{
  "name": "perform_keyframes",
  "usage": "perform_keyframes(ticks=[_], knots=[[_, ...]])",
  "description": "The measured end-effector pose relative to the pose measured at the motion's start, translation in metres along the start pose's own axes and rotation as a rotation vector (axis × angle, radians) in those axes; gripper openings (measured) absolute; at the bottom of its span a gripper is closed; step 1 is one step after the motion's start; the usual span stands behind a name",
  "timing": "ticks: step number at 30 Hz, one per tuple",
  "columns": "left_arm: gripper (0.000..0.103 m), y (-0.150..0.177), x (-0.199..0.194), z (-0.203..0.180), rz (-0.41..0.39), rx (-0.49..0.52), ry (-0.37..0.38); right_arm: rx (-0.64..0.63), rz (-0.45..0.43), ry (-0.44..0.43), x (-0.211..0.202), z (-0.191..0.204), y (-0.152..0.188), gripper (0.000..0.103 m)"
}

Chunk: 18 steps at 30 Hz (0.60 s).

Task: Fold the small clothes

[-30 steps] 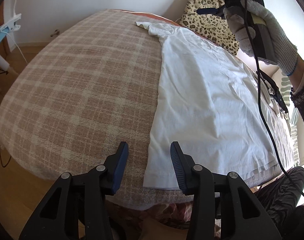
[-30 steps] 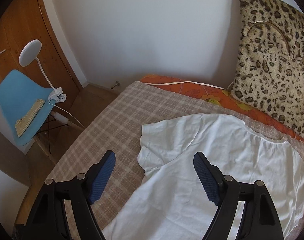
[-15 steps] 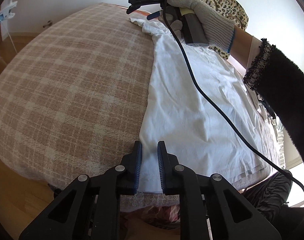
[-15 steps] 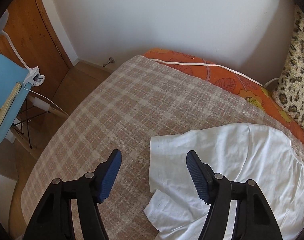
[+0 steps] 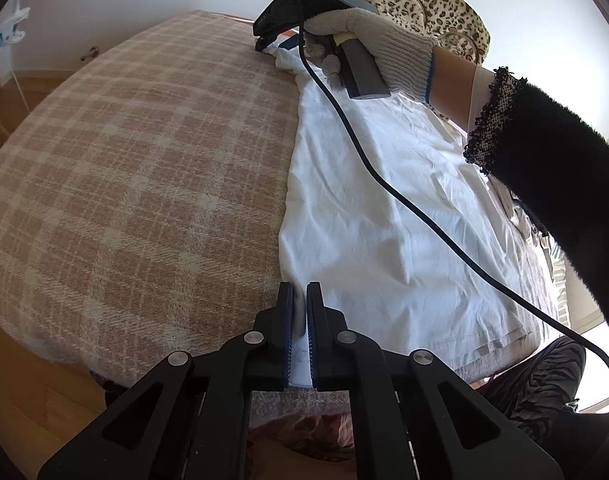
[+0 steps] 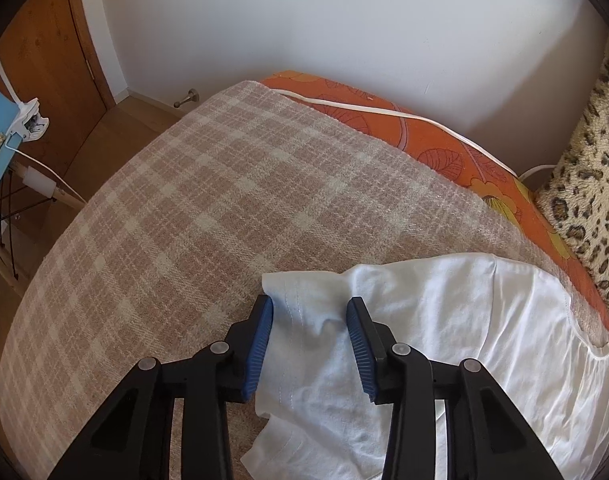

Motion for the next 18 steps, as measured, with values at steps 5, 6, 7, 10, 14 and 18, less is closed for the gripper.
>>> perform_keyframes(ticks=[5,6,7,10,14,18], knots=[[0.005,-0.002,-0.004,0.002,-0.020,0.011,-0.021,-0.041,-0.020,0.075,-0.004,-0.004,-0.001,0.008],[0.005,-0.002,-0.006,0.004,-0.028,0.024,-0.036,-0.038,-0.023,0.079,-0.006,-0.005,-0.001,0.005],[0.005,-0.001,-0.007,0.005,-0.035,0.039,-0.052,-0.031,-0.025,0.073,-0.007,-0.008,-0.001,0.004],[0.012,0.003,-0.005,0.010,-0.015,0.041,-0.084,-0.008,-0.029,0.054,-0.011,-0.016,-0.002,0.003],[0.021,0.005,-0.005,0.010,-0.008,0.069,-0.072,0.002,-0.044,0.051,-0.021,-0.025,-0.002,0.003],[0.009,0.007,-0.001,0.002,-0.011,0.160,-0.106,0.025,-0.057,0.036,-0.030,-0.032,-0.003,0.003]])
Point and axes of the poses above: each gripper's, at about its wrist camera, not at the fingertips, and x roughly the way its jaws point, z to its left, y to its underside, the point moved 9 cm from there along x, roughly the way its jaws point, and after that the axes turned 3 degrees about y, right-handed, at the moved point
